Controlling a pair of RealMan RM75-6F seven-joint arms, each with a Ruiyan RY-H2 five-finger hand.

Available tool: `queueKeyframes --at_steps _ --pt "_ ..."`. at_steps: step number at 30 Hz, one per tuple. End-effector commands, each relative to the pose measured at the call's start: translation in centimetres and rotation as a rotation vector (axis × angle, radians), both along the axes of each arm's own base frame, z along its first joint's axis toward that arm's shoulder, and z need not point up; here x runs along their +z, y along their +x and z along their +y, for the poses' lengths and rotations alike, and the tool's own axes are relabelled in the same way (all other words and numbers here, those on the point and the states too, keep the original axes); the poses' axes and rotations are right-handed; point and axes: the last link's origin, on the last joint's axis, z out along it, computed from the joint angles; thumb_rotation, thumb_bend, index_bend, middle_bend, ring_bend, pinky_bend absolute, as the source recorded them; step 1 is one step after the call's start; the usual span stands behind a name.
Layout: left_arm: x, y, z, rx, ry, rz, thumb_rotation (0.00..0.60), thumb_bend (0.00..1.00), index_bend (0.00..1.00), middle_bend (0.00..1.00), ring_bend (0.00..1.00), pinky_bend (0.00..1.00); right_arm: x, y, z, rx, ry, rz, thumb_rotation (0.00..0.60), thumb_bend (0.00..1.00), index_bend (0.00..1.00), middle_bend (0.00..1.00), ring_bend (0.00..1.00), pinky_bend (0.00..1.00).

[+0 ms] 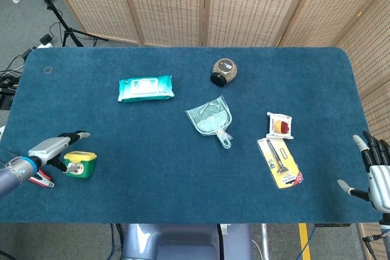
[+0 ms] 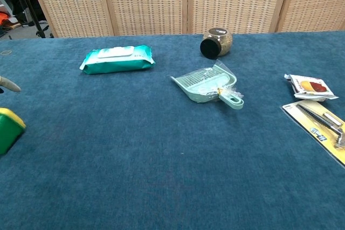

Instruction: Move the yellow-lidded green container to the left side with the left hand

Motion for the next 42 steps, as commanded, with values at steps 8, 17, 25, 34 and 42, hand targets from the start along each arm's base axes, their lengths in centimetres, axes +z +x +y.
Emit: queueKeyframes --at_steps 8,17,25,34,42 --pt "1.9 0.0 -1.0 -0.111 0.161 -0.122 0.6 0.24 0.0 0.0 0.0 0.0 0.1 0.0 0.1 -0.001 -0.004 -0.005 0.6 0.0 0.0 0.0 0.0 0.0" --pt "1.6 -2.6 -5.1 -0.259 0.224 -0.012 0.6 0.14 0.0 0.0 0.0 0.0 0.3 0.1 0.2 0.004 -0.006 -0.011 0.6 0.0 0.0 0.0 0.0 0.0" --pt "-2.7 -4.4 -8.0 -0.284 0.394 0.084 0.6 0.1 0.0 0.0 0.0 0.0 0.5 0.1 0.4 0.011 -0.008 -0.02 0.6 0.0 0.0 0.0 0.0 0.0" --pt "-4.8 -4.6 -8.3 -0.272 0.458 0.042 0.6 0.08 0.0 0.0 0.0 0.0 0.6 0.1 0.3 0.013 -0.007 -0.027 0.6 0.0 0.0 0.0 0.0 0.0" --pt "-6.5 -4.1 -8.0 -0.248 0.426 0.033 0.6 0.09 0.07 0.0 0.0 0.08 0.6 0.1 0.3 0.019 -0.012 -0.045 0.6 0.0 0.0 0.0 0.0 0.0"
